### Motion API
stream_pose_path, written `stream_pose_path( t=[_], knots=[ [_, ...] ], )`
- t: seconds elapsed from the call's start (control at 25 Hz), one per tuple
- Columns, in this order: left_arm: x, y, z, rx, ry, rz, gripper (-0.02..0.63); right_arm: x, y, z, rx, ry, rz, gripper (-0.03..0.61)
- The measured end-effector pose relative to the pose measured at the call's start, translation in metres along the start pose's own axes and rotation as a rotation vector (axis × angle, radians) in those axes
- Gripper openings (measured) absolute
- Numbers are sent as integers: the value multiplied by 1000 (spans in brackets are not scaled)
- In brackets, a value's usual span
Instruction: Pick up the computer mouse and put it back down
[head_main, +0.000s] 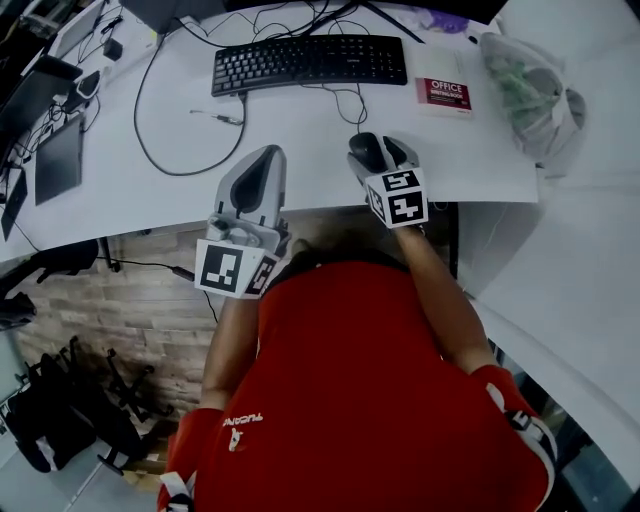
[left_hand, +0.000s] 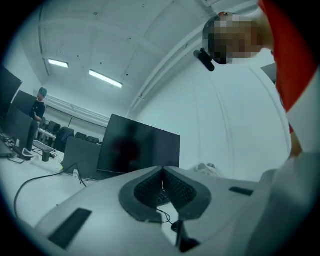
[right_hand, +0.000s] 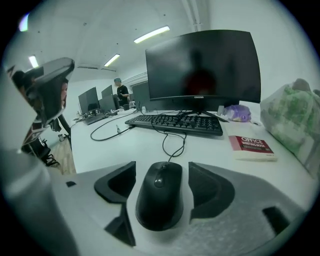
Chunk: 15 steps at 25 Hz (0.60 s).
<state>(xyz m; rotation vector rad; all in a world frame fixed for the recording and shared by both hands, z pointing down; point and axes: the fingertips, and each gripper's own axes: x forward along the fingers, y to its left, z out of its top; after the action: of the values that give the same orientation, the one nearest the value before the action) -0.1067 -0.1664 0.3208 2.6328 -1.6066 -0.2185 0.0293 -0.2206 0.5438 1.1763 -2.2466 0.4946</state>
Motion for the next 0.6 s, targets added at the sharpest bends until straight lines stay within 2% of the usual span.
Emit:
stream_pose_path(
  t=[0.6],
  knots=[
    [8, 17, -14, -25, 38, -43, 11, 31, -4, -21, -3, 127, -33, 315]
  ],
)
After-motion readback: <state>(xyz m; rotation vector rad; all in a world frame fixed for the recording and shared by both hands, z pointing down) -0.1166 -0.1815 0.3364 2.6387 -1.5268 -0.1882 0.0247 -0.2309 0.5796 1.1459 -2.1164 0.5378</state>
